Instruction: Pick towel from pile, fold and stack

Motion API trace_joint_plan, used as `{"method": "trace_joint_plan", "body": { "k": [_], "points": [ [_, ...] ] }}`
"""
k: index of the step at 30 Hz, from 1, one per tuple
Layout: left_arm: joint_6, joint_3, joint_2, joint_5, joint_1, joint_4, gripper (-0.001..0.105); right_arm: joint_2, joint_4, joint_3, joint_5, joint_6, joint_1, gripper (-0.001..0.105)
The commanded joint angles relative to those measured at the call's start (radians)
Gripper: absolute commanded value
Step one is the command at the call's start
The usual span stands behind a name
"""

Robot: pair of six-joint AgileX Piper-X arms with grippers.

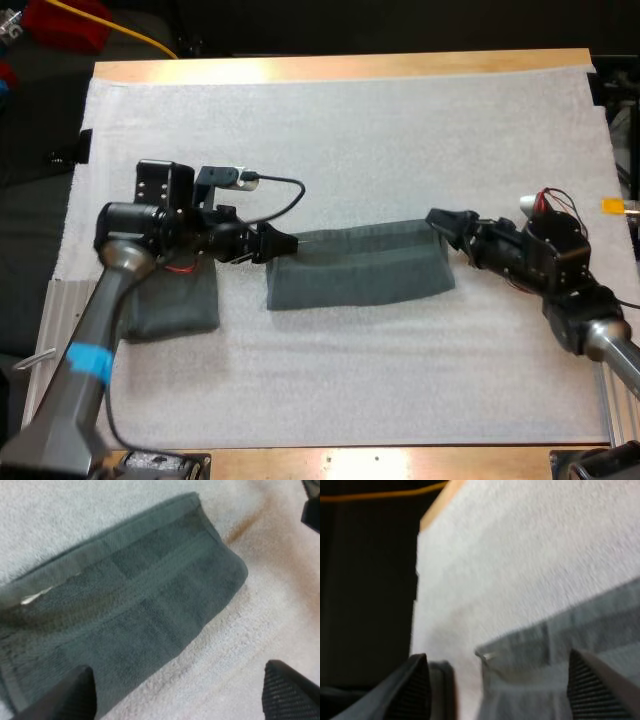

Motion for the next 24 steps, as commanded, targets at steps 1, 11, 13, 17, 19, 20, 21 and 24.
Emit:
{"method": "trace_joint_plan", "body": {
  "k": [1,11,13,17,19,20,21,24],
  "points": [
    [0.009,-0.005,-0.034,-0.027,0.001,0.016,0.066,-0.029,0.051,-0.008,-0.013,-0.044,-0.005,0.058],
    [0.006,-0.005,-0.259,-0.035,0.001,0.127,0.066,-0.273,0.42,-0.008,-0.005,-0.238,-0.005,0.058],
    [0.004,-0.005,-0.301,-0.035,0.001,0.147,0.066,-0.312,0.464,-0.008,-0.005,-0.256,-0.005,0.058],
    [-0.001,-0.005,-0.4,-0.035,0.001,0.201,0.066,-0.397,0.547,-0.008,-0.002,-0.266,-0.005,0.058],
    [-0.003,-0.005,-0.445,-0.035,0.001,0.22,0.066,-0.425,0.58,-0.008,-0.002,-0.267,-0.005,0.058],
    [-0.003,-0.005,-0.47,-0.035,0.001,0.232,0.066,-0.444,0.6,-0.008,-0.002,-0.271,-0.005,0.058],
    [-0.003,-0.005,-0.494,-0.035,0.001,0.245,0.066,-0.462,0.62,-0.008,-0.002,-0.274,-0.005,0.058],
    [-0.006,-0.005,-0.553,-0.035,0.001,0.279,0.066,-0.501,0.666,-0.008,-0.002,-0.274,-0.005,0.058]
  ]
}}
